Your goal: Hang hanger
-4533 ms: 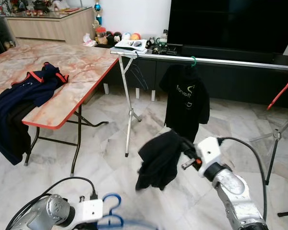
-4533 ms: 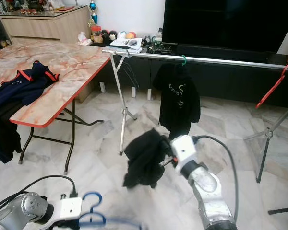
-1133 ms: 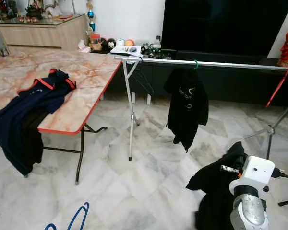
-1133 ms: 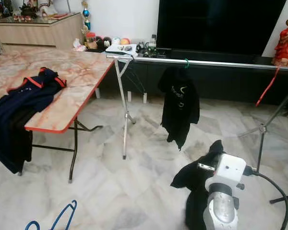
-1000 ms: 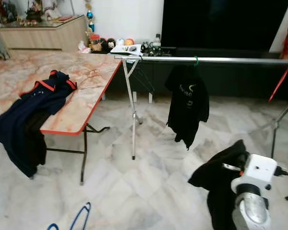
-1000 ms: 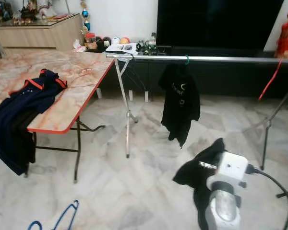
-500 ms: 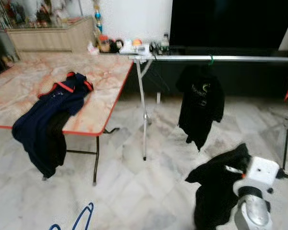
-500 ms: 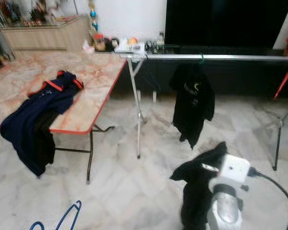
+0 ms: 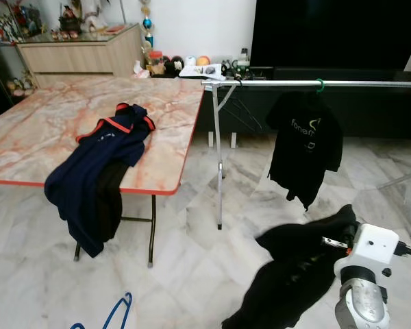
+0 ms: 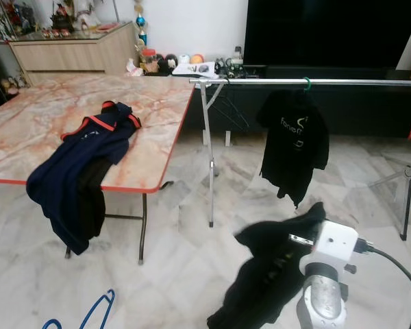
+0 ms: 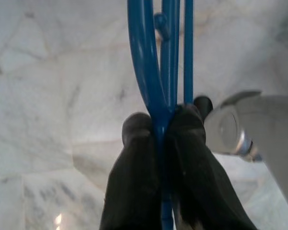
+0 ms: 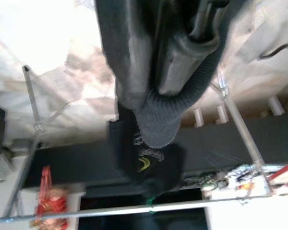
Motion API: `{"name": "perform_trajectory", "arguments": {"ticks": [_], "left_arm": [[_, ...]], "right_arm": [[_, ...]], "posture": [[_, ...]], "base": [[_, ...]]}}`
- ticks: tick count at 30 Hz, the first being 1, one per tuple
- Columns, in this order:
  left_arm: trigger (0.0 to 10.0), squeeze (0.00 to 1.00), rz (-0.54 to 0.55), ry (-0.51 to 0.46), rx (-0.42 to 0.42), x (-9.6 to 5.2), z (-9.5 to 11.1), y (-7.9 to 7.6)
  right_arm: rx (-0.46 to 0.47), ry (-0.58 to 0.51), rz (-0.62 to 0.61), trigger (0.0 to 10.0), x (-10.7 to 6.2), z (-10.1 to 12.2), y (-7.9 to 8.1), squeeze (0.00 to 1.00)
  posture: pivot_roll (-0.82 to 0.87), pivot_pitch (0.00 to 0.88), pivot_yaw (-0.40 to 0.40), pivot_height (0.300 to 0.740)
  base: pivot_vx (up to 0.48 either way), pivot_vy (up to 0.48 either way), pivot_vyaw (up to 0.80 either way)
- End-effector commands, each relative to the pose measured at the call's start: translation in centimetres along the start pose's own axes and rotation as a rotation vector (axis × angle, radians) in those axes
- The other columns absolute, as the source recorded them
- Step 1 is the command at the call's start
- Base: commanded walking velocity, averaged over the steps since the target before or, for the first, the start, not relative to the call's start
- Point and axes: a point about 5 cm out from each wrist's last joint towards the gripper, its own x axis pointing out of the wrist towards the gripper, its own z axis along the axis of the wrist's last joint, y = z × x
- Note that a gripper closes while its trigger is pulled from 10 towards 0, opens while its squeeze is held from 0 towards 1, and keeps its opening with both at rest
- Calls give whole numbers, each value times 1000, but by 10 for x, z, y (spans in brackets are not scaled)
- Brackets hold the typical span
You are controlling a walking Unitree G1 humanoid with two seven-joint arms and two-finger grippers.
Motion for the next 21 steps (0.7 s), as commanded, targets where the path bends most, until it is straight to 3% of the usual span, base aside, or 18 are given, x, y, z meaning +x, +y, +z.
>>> {"name": "perform_trajectory", "arguments": {"ticks": [1,12,21], "left_arm": [[10000,0,19,34,1,-3,-10,7],[10000,0,34,62,-4,-8,-20,18],[10000,0,34,67,-5,-7,-20,18]], "right_arm": [[4,-44,24,10000,2,10,8,0],[2,-45,29,10000,2,10,10,0],[3,-51,28,10000,3,10,9,0]], "posture": [[107,0,23,740],[108,0,24,740],[106,0,22,740]], "base": [[0,337,0],[0,341,0],[0,341,0]]}}
